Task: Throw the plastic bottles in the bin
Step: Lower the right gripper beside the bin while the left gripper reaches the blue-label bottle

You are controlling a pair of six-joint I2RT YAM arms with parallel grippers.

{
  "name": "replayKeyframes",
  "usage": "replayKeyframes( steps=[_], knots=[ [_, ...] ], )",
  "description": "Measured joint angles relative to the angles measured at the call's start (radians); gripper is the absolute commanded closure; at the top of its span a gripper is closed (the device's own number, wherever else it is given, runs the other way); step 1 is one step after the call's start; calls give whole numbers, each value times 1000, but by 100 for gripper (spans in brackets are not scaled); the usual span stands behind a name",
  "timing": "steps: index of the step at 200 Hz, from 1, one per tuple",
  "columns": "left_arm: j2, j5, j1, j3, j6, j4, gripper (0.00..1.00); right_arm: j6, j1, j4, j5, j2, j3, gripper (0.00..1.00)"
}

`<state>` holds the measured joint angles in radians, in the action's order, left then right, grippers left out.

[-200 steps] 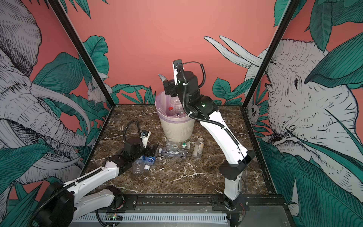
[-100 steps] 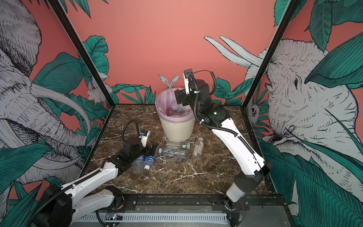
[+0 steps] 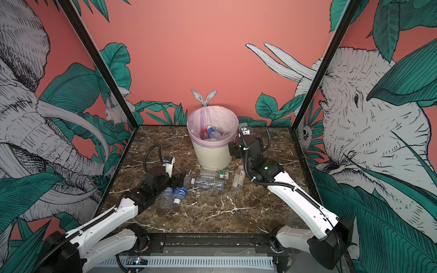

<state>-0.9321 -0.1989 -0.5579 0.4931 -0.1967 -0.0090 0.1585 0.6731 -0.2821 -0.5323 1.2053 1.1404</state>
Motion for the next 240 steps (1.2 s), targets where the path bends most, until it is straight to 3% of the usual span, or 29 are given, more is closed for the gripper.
replayKeyframes(
  steps=[46, 80, 153, 240],
  knots=[
    [148, -57, -22, 32, -72, -183, 0, 34, 0, 131, 33, 0, -271, 1],
    [189, -79, -31, 55, -133, -323, 0, 60, 0, 228, 72, 6, -367, 1],
    [195, -90, -36, 63, -243, -531, 0, 105, 0, 315, 110, 47, -403, 1],
    [86, -91, -36, 60, -308, -569, 2, 119, 0, 315, 121, 78, -399, 2]
  ],
)
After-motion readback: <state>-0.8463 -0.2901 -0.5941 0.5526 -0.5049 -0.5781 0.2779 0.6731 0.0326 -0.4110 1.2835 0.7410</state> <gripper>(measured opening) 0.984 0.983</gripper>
